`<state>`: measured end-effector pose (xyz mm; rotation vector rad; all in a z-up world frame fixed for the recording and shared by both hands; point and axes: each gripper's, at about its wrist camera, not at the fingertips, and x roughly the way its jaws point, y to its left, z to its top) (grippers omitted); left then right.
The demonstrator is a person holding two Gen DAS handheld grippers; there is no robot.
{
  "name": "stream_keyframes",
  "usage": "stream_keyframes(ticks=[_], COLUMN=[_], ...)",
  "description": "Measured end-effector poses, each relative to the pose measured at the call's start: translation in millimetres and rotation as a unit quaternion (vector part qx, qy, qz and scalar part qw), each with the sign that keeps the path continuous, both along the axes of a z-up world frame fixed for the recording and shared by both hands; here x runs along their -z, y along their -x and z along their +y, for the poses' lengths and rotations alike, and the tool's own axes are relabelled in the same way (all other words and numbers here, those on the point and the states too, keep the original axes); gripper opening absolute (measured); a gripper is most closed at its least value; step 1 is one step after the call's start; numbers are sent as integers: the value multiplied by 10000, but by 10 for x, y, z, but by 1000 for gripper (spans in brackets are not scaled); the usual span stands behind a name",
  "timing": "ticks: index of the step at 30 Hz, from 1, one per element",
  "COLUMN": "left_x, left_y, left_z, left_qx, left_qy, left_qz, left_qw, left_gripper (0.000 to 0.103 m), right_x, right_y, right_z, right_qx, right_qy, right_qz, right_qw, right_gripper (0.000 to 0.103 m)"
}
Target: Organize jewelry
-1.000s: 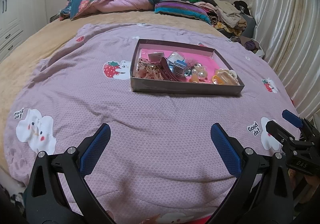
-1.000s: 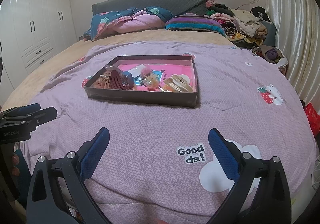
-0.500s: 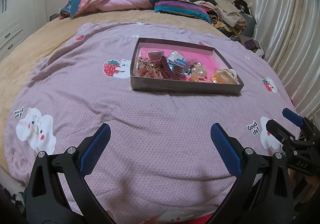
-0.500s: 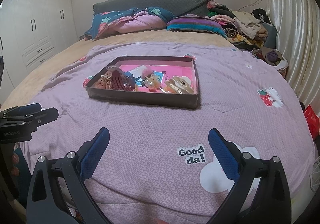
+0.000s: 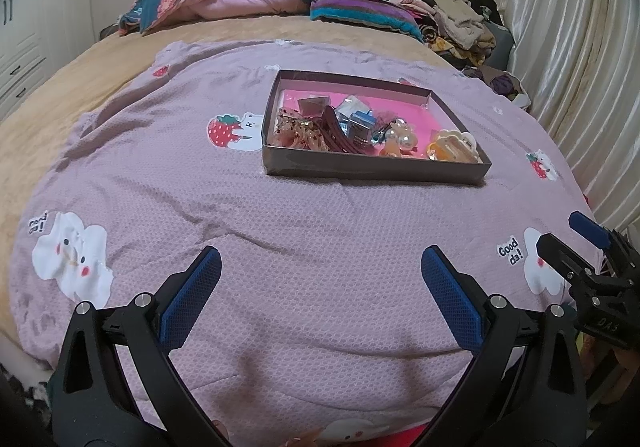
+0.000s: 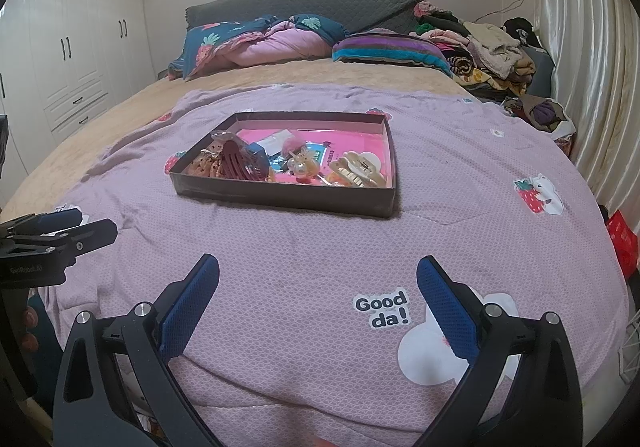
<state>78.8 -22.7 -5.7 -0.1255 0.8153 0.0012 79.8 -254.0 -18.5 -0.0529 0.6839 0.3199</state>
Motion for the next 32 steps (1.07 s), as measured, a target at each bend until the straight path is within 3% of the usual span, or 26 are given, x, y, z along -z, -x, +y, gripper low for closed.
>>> stream_keyframes(ticks=[14, 24, 28, 32], left_x=[65, 185, 253, 249], left_y=[-61, -149, -302, -544], left_z=[76, 247, 529, 965], left_qx=[-183, -360, -704, -1208], left_qy=[-21, 212, 329, 152], left_qz=[177, 302, 451, 388], left_qw=[9997, 9987, 9960, 9918], left_gripper=[94, 94, 94, 94], right_x=[25, 97, 147, 294], right_y=[-10, -107, -335, -906], right_z=[-37, -20, -187, -633], right_qx=[34, 113, 365, 1155], right_qy=[83, 167, 106, 274], right_qz=[-9, 19, 47, 174], right_qw=[10000, 9998, 9993, 9928], right_gripper=[99, 99, 99, 99])
